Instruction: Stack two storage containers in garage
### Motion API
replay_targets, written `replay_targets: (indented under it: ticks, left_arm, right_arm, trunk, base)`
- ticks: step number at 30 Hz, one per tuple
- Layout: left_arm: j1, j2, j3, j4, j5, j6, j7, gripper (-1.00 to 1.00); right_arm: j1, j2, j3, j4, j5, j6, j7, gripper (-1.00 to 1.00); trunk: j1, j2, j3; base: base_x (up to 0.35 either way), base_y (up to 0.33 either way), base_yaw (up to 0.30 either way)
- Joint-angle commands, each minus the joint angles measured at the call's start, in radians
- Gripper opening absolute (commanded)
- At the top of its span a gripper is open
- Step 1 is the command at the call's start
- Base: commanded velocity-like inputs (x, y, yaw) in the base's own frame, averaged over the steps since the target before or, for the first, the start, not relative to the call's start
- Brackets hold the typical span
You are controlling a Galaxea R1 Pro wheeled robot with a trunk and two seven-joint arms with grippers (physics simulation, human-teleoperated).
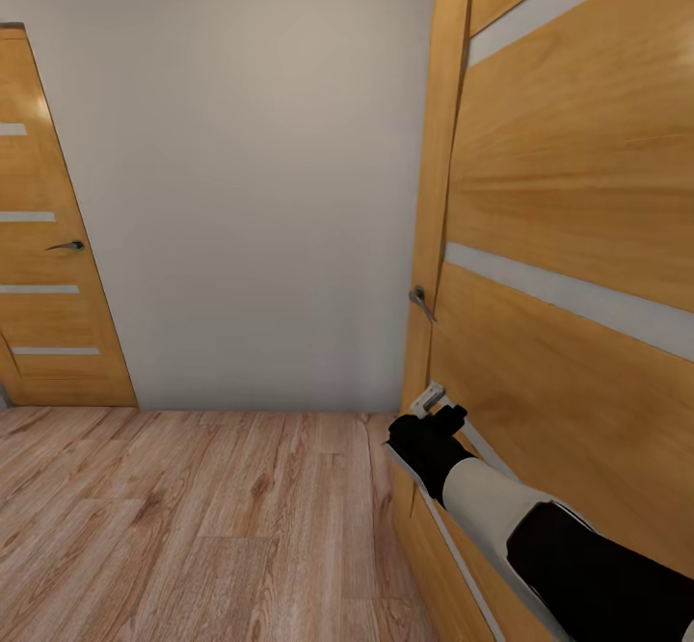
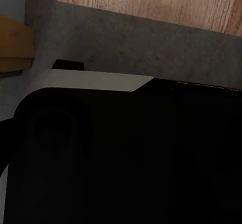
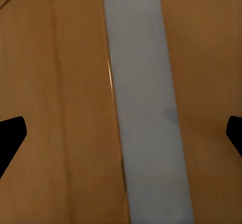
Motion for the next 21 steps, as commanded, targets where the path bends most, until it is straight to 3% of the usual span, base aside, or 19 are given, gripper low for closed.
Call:
replay_targets:
  ticks: [1, 18, 21]
  left_arm:
    - [0.000, 0.000, 0.001, 0.000, 0.008, -0.002, -0.002, 1.00]
    - [-0.001, 0.000, 0.001, 0.001, 0.010, -0.002, -0.002, 1.00]
    - [0.000, 0.000, 0.001, 0.001, 0.010, -0.002, -0.002, 1.00]
  right_arm:
    - [-0.002, 0.000, 0.011, 0.001, -0.002, 0.008, -0.008, 1.00]
    - [-0.019, -0.001, 0.005, 0.002, -0.005, 0.005, -0.008, 1.00]
    - [-0.019, -0.050, 0.005, 0.002, -0.008, 0.004, -0.007, 1.00]
  trunk:
    - [0.000, -0.001, -0.001]
    - [0.000, -0.001, -0.001]
    - [0.000, -0.001, -0.001]
  base:
    - [0.000, 0.000, 0.000]
    - [0.000, 0.000, 0.000]
    - [0.000, 0.000, 0.000]
